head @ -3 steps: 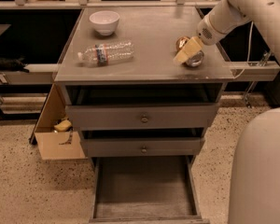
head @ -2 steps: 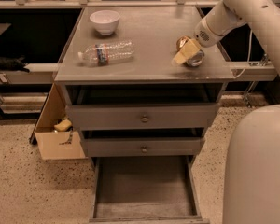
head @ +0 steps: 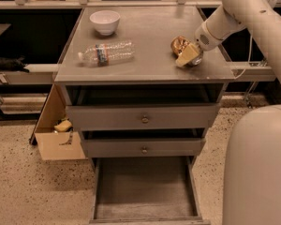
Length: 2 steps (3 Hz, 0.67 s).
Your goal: Place orange can into bottom drawer
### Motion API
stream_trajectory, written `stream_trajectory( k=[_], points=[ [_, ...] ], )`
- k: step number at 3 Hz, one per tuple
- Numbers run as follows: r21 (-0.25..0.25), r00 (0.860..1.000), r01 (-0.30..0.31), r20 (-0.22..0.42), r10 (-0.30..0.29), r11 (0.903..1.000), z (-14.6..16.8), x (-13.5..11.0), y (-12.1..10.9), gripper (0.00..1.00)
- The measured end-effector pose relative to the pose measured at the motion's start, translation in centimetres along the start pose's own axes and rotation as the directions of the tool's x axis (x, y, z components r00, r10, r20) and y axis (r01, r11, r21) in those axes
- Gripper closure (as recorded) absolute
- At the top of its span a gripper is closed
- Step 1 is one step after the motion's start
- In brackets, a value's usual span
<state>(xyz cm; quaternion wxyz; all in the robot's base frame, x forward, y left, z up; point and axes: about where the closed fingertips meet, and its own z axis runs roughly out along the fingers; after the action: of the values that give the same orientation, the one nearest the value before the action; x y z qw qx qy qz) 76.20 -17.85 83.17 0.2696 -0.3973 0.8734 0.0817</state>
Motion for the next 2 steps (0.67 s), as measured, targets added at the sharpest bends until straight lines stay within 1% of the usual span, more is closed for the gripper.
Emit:
stream_trajectory(
  k=[1,2],
  points=[
    [0.004,0.999,0.034,0.015,-0.034,0.9994,-1.5,-0.2,0.7,0.72],
    [0.007,0.988,0.145,0.054,-0.145,0.9895,-6.3,0.1,4.1,1.00]
  ],
)
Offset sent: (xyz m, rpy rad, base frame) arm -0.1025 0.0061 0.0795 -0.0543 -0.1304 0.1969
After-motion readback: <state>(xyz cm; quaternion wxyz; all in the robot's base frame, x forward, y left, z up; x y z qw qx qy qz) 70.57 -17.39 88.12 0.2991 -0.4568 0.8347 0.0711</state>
